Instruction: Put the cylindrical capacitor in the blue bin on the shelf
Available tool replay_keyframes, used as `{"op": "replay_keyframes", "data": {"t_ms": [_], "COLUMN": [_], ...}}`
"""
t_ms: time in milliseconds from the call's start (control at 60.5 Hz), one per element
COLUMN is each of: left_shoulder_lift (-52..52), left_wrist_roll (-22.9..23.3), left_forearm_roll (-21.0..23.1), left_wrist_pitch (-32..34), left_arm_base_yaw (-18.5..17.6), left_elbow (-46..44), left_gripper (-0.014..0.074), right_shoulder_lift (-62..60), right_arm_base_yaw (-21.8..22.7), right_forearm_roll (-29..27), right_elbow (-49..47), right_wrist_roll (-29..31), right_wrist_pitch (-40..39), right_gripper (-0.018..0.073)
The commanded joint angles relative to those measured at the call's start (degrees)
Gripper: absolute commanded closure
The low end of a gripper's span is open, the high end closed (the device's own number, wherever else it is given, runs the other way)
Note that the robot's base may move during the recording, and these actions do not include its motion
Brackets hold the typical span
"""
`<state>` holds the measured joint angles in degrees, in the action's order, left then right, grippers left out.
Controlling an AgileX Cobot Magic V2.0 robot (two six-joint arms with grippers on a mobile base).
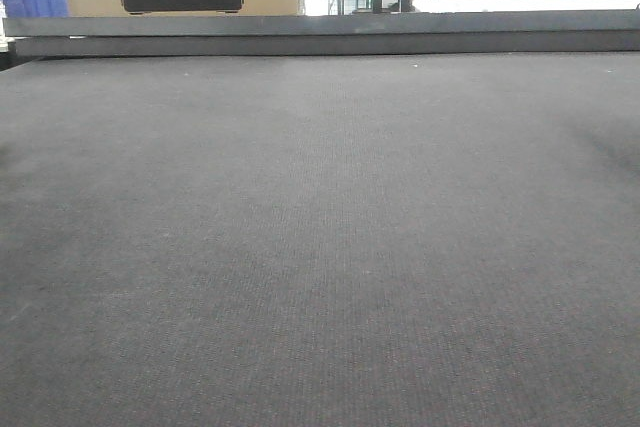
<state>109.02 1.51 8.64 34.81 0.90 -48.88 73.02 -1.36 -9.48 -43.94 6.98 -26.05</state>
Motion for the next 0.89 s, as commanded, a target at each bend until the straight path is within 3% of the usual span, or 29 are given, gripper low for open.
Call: {"op": "replay_keyframes", "data": {"t_ms": [0,198,645,744,876], "left_shoulder_lift": [0.95,2.55,3.42,3.77,3.81], "left_wrist_roll": [0.11,0.11,0.11,0.11,0.11], "left_forearm_roll": [1.51,1.63,-0.02,-0.02,-0.02], "left_wrist_pitch": [2.05,2.75,2.25,2.13,1.91], "left_arm_base_yaw": [0.79,2.65,2.67,2.67,2.67], "left_elbow": [-0.35,-0.83,-3.45,-3.45,-3.45], "left_gripper": [-0.0005,-0.0005,0.0008,0.0117,0.0401], "right_shoulder_lift": [-0.68,-0.68,-0.68,-0.68,-0.68], "right_arm_base_yaw": [0.24,0.24,0.24,0.24,0.24], "right_forearm_roll": [-0.14,-0.14,-0.14,-0.14,-0.14], "right_elbow": [0.06,0.06,0.06,0.06,0.06], "right_wrist_roll": [0.19,0.19,0.19,0.19,0.19], "right_wrist_pitch": [-1.12,-1.12,-1.02,-1.02,-1.02], "right_gripper": [0.065,0.065,0.065,0.065,0.065]}}
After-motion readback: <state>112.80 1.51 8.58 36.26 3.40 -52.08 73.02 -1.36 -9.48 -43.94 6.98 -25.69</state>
